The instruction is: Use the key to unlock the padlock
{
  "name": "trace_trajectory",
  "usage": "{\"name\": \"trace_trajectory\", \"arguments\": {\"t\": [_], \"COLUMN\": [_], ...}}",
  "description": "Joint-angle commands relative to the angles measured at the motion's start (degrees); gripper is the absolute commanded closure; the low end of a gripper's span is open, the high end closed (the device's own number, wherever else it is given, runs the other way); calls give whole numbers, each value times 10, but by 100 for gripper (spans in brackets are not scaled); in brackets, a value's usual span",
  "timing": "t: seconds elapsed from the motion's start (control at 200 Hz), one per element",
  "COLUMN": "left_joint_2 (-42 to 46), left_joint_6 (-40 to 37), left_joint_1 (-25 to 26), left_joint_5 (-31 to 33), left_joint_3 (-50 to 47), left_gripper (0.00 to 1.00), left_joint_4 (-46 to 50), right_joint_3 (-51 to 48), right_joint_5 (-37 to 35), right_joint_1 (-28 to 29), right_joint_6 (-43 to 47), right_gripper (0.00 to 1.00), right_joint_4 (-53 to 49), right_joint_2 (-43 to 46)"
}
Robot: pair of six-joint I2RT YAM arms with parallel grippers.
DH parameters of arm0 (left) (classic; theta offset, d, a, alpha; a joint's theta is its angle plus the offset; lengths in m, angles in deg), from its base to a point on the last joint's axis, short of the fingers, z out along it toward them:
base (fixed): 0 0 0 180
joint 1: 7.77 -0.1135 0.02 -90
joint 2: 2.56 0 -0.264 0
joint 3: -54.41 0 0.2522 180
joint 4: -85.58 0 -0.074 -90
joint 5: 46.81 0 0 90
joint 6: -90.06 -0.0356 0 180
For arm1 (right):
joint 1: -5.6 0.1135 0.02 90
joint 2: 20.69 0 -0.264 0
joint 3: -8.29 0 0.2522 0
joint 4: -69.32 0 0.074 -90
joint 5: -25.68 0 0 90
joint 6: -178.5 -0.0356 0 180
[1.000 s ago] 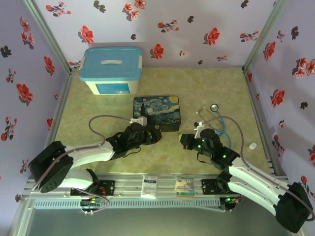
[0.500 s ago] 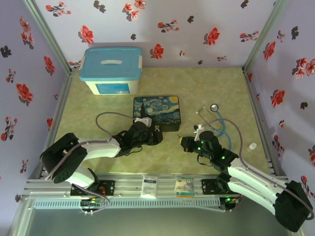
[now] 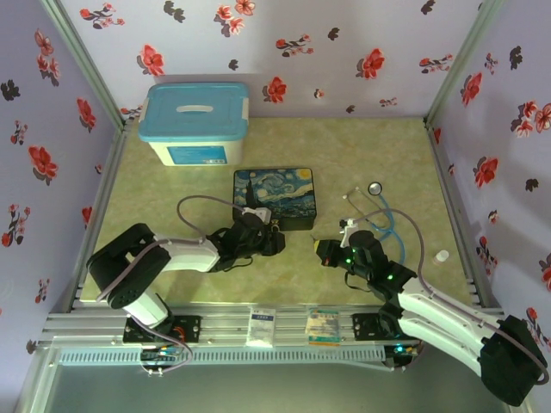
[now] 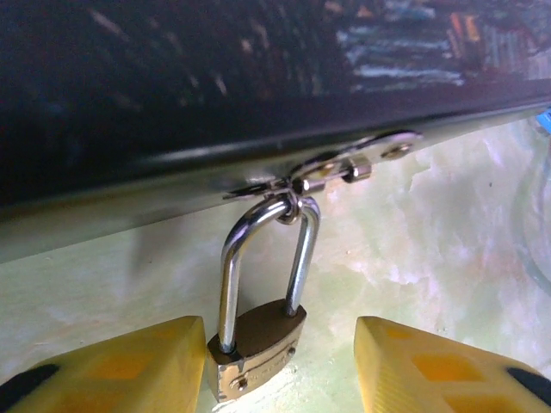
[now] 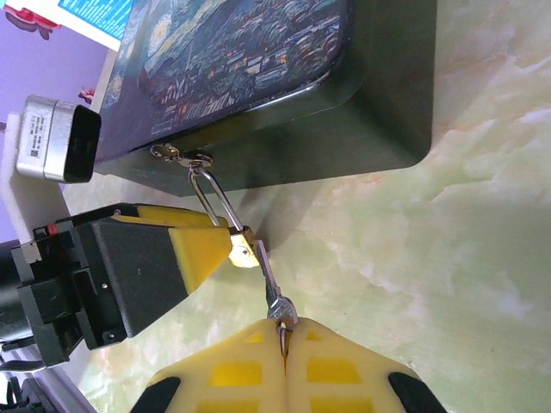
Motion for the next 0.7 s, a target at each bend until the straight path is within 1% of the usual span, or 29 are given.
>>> {"name": "trace_trajectory", "arguments": {"t": [0.0, 0.04, 0.125, 0.2, 0.26, 0.33, 0.49, 0.695], "left_joint_2": [-16, -19, -21, -23, -26, -30, -34, -47], "left_joint_6": [-14, -13, -12, -11, -10, -6, 7, 29], "left_joint_1": [-1, -1, -1, -2, -1, -1, 0, 12], "left_joint_5": [-5, -4, -2, -2, -2, 3, 20, 35], "left_joint_3": [21, 23, 23, 24, 27, 31, 38, 41], "left_gripper": [51, 51, 57, 59, 63, 64, 65, 73], "left_joint_4": [-3, -1, -1, -1, 3, 12, 32, 25], "right_joint_3": [-8, -9, -11, -14, -17, -19, -20, -14], "right_joint_5": [-15, -16, -16, -17, -19, -19, -5, 8], "right_joint_1": [2, 3, 3, 3, 3, 3, 3, 3], "right_joint_6": [-5, -6, -8, -10, -11, -10, -18, -25], "right_gripper": [100, 100, 100, 100, 100, 100, 100, 100], "right_joint_4": [15, 17, 21, 24, 29, 37, 78, 125], "right_joint_2": [0, -1, -2, -2, -3, -11, -53, -106]}}
